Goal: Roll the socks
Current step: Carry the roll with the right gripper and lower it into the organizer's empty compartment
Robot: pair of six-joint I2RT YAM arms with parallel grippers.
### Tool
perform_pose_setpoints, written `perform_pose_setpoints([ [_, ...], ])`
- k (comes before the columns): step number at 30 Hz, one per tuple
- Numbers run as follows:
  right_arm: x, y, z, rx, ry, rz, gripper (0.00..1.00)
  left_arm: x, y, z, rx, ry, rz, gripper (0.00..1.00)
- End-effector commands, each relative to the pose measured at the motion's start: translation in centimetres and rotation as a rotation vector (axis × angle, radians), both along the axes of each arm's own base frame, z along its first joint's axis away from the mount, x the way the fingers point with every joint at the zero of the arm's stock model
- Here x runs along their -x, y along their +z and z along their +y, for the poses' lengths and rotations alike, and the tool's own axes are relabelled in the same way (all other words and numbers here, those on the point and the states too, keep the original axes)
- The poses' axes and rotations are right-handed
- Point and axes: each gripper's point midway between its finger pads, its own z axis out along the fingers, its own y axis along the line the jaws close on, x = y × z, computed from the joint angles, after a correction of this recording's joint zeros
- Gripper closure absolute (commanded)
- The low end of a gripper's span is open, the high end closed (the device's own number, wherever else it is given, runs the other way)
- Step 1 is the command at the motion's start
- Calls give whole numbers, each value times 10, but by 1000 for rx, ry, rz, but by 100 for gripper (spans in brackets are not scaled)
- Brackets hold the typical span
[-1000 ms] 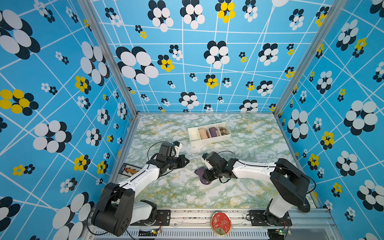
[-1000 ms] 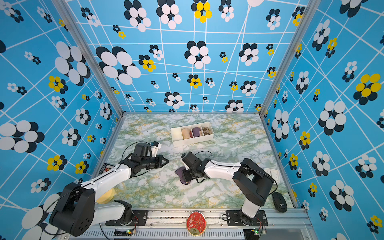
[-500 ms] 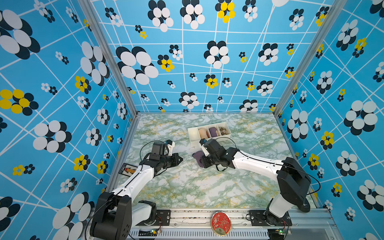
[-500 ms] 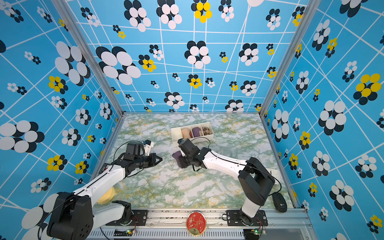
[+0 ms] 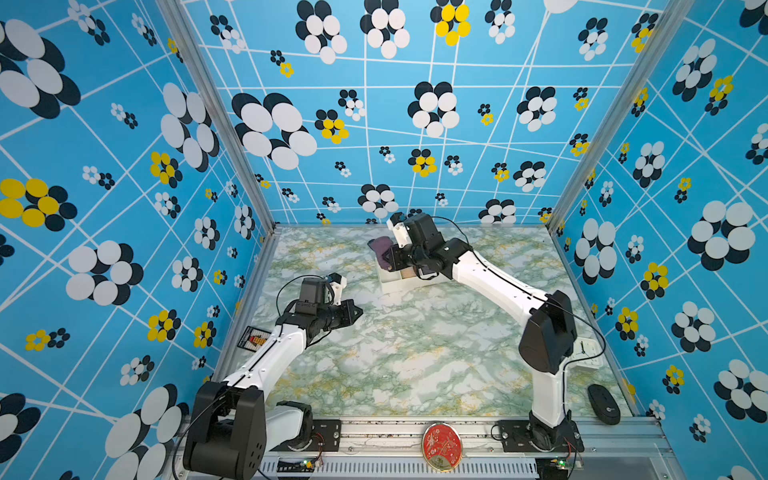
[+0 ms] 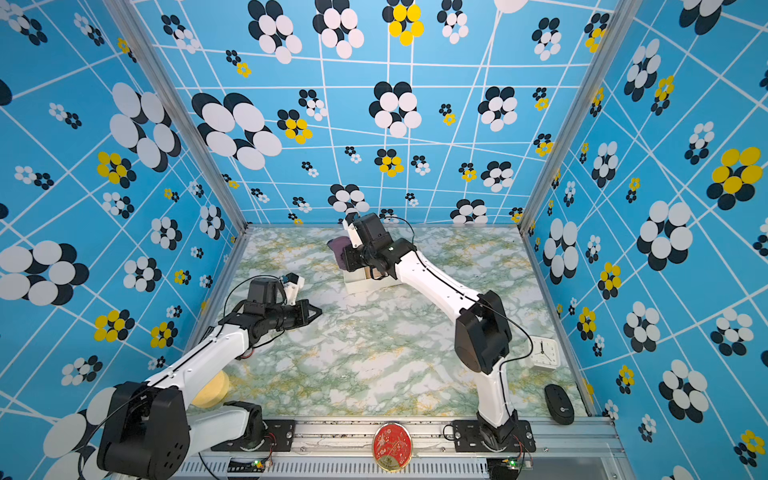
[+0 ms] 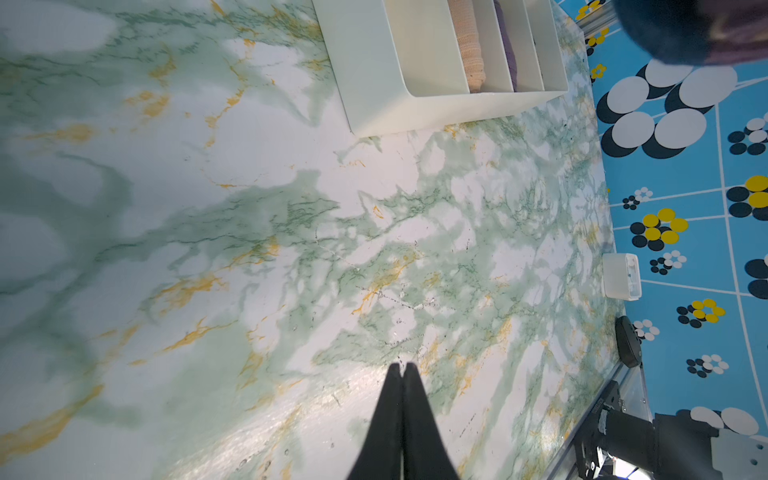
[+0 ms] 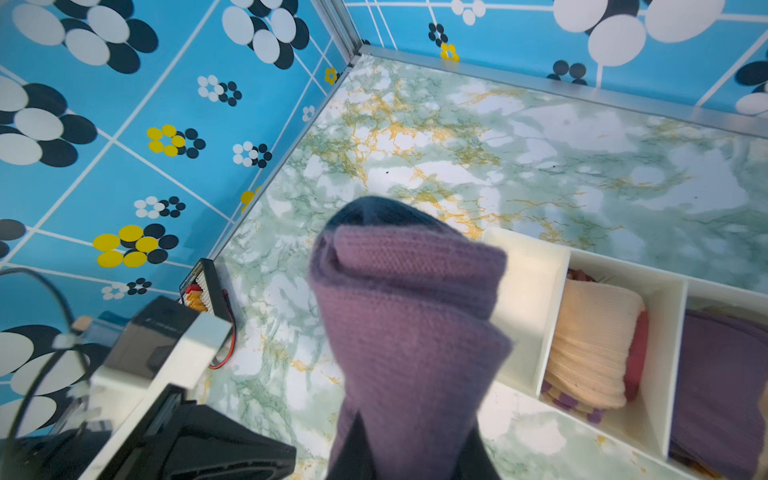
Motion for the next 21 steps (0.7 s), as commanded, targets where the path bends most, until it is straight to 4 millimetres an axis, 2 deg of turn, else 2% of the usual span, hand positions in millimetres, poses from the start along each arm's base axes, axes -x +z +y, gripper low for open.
perform_pose_setpoints([
  [1,-7,-18,7,-6,23,95,100,-10,14,2,6,-15,-49,94],
  [2,-13,-15,9,-11,16,90,100,-11,16,2,8,-14,-53,94],
  [3,-20,-31,12,5,7,111,100,-12,16,3,9,-14,-52,94],
  [10,-49,-65,19,21,-37,168,100,-17,22,9,-2,-3,-69,94],
  [15,-58,-90,18,32,-79,205,100,-17,33,16,-28,24,-126,94],
  [21,-64,-110,12,55,-118,227,100,-13,52,29,-76,82,-238,93],
])
